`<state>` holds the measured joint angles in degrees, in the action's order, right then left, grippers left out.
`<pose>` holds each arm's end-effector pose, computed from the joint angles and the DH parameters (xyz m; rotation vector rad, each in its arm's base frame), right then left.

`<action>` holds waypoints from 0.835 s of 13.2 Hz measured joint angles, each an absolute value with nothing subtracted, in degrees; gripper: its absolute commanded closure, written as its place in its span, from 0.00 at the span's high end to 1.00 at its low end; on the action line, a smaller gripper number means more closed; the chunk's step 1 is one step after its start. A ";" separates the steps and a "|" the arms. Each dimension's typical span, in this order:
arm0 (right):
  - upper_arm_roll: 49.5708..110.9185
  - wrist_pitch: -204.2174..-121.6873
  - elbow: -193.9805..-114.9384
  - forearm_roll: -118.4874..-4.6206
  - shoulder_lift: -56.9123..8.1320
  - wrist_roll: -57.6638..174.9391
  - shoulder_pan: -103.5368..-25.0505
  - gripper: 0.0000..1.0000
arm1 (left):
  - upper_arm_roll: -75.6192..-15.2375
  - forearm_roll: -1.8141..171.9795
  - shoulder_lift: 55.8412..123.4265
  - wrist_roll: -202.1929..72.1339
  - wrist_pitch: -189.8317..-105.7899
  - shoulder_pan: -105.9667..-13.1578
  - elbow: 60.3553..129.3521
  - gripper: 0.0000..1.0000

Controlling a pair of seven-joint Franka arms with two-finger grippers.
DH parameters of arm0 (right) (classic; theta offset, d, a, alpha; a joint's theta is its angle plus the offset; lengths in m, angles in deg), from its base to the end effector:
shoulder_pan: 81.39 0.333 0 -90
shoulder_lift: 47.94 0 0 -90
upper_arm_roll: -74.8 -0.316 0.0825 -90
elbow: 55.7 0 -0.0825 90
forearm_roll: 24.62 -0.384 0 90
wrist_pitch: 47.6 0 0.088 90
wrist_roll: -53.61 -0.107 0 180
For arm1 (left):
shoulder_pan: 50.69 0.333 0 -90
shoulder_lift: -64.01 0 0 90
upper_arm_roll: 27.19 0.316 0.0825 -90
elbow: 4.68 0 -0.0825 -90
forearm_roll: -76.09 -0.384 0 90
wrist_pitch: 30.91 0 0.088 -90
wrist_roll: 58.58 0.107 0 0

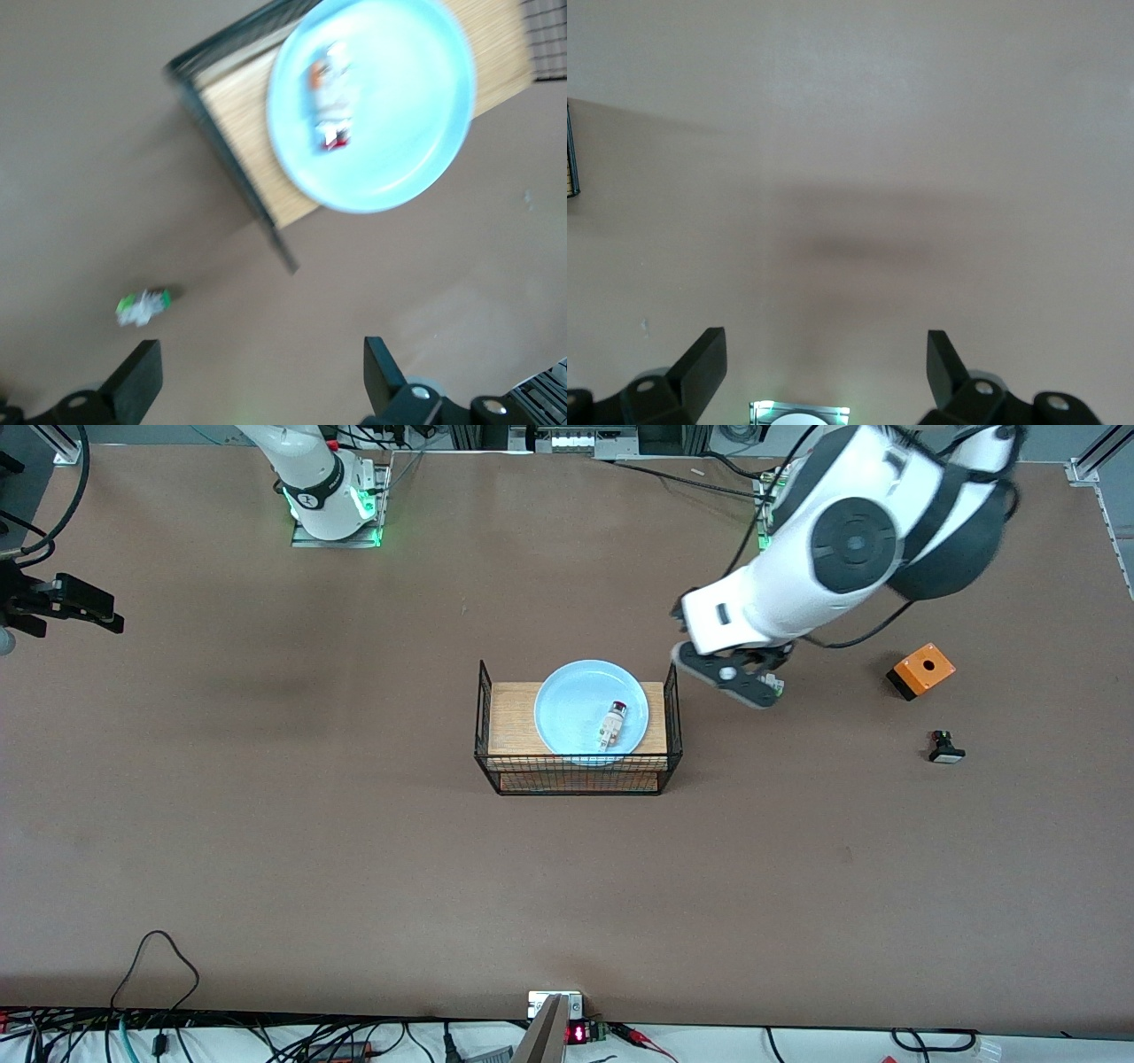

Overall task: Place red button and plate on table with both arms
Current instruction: 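Reach the left gripper down to the white button on the plate, then grasp the white button and lift it off the plate with the left gripper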

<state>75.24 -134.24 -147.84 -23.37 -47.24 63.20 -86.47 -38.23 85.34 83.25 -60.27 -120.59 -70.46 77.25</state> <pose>0.5471 -0.0553 0.5955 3.1274 0.1110 -0.1725 0.5487 -0.3277 0.4942 2.8691 -0.7158 -0.3708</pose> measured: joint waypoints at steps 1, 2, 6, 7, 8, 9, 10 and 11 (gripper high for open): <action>75.24 -134.25 -147.84 -23.37 -47.23 63.20 -86.47 1.00 | -38.22 85.34 85.64 -60.15 -120.64 -70.80 75.04 1.00; 75.25 -134.31 -147.84 -23.37 -47.16 63.20 -86.48 1.00 | -38.13 85.55 87.44 -60.11 -120.68 -70.71 73.67 1.00; 75.35 -136.99 -147.82 -23.37 -45.37 63.14 -86.55 1.00 | -37.97 88.64 91.82 -68.94 -126.81 -71.47 72.63 1.00; 75.38 -137.21 -147.76 -23.37 -45.05 63.14 -86.58 1.00 | -37.99 88.66 92.86 -71.23 -129.12 -72.51 72.60 1.00; 75.38 -137.22 -147.66 -23.37 -44.89 63.14 -86.58 1.00 | -38.05 88.67 93.79 -73.33 -131.47 -73.60 72.56 1.00; 75.36 -137.22 -147.49 -23.37 -44.79 63.14 -86.57 1.00 | -38.12 88.68 94.57 -74.68 -133.32 -74.77 72.50 1.00; 75.34 -137.22 -147.32 -23.38 -44.78 63.14 -86.56 1.00 | -38.14 88.68 95.17 -75.46 -134.65 -76.13 72.31 1.00; 75.31 -137.22 -147.13 -23.43 -44.78 63.14 -86.53 1.00 | -38.13 88.65 95.62 -76.00 -135.69 -77.59 72.14 1.00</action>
